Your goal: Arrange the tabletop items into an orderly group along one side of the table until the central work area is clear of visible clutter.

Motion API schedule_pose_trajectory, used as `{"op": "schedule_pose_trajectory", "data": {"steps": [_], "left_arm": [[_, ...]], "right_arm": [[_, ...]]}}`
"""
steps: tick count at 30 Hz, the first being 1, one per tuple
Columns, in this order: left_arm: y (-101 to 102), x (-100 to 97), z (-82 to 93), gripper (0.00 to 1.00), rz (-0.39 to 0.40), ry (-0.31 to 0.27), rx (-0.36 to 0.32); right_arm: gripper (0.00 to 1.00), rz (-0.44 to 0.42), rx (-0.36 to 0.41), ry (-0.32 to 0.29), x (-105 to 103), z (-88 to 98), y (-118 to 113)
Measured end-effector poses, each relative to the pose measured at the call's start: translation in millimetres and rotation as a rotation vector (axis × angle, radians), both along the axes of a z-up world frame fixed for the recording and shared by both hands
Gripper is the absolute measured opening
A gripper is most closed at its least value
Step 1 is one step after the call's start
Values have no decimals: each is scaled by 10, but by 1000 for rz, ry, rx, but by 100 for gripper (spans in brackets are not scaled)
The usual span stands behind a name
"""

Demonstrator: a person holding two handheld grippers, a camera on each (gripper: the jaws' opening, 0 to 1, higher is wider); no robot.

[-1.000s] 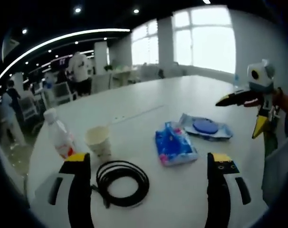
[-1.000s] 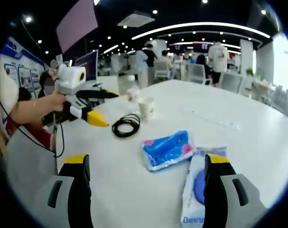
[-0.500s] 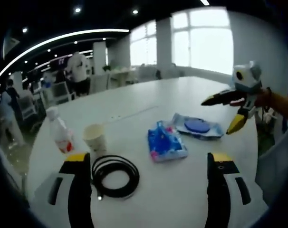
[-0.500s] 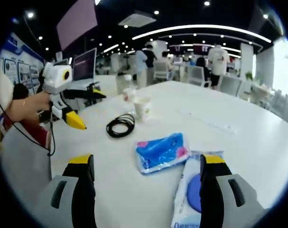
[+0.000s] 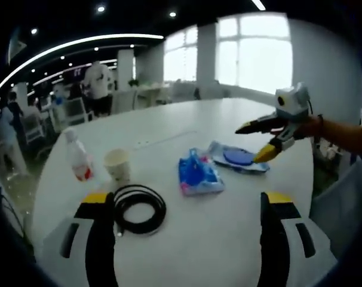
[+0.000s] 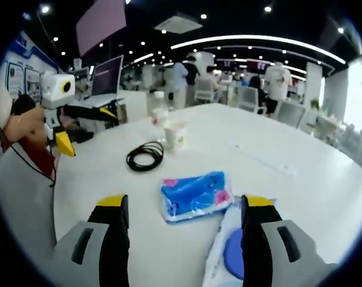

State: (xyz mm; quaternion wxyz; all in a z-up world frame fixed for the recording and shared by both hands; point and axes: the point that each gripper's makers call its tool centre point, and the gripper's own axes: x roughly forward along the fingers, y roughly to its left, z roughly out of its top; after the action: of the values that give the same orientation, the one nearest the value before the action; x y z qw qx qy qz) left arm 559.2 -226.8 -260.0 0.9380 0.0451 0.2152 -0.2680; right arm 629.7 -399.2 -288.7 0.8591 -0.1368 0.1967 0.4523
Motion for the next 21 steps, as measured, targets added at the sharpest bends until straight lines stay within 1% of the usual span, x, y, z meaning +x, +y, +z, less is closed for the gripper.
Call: {"op": "schedule_pose_trajectory", "data": {"steps": [4,8,13,18,21], "left_arm": [[-34,-69,48,99,2,-3,-10],[-52,-126,38,99,1,7,-18],[-4,-144,44,99,25,2,-27],[23,-173,39,99,38,8,-31],[26,-200,45,99,49,9,-54]], "right_arm": [[69,-3,-17,-9,71,-49,-8],[63,-6,-21,-11,136,-85,-15],[57,-19,-18,-12,259,-132,-21],[56,-36,-7,-27,406,-177,-7],[55,-36,-12,-34,487,-233,9]]}}
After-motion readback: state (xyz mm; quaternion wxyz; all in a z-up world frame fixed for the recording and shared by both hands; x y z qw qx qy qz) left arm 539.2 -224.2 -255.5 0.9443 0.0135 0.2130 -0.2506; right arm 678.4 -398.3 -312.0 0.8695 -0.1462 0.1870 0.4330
